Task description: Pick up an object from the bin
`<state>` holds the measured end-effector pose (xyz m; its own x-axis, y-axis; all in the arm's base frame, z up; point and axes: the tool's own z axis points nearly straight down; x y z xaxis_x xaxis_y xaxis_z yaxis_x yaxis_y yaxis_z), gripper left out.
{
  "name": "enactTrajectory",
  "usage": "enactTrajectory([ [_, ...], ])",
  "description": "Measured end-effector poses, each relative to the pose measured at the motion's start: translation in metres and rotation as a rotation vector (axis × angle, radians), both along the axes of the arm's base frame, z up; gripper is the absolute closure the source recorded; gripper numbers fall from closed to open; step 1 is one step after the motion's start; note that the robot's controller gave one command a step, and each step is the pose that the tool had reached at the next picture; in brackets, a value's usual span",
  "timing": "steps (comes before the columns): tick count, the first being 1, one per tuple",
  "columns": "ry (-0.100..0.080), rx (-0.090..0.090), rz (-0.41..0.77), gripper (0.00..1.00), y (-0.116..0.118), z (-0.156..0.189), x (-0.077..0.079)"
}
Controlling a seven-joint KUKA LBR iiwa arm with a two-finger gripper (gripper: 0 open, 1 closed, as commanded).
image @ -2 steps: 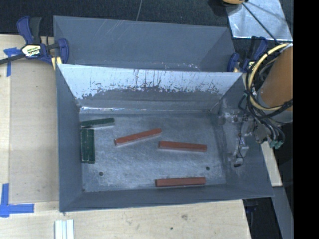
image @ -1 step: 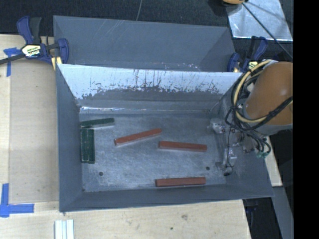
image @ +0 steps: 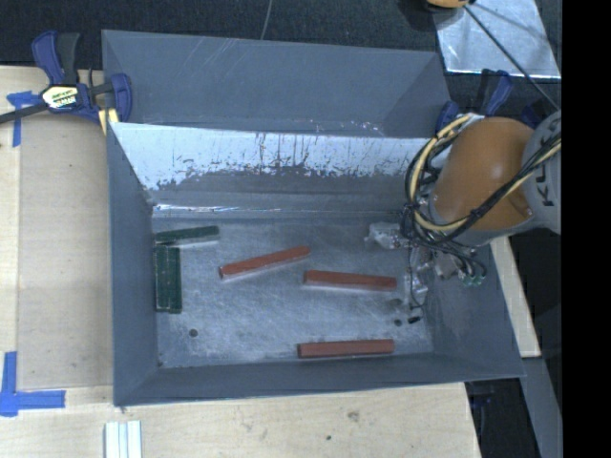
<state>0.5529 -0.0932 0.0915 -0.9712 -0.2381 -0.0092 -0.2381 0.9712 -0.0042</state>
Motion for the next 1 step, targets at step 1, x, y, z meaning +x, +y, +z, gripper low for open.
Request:
enactTrajectory([
  [1,0.005,0.003,-0.113,1.0,0.0186,-0.0201,0.0103],
])
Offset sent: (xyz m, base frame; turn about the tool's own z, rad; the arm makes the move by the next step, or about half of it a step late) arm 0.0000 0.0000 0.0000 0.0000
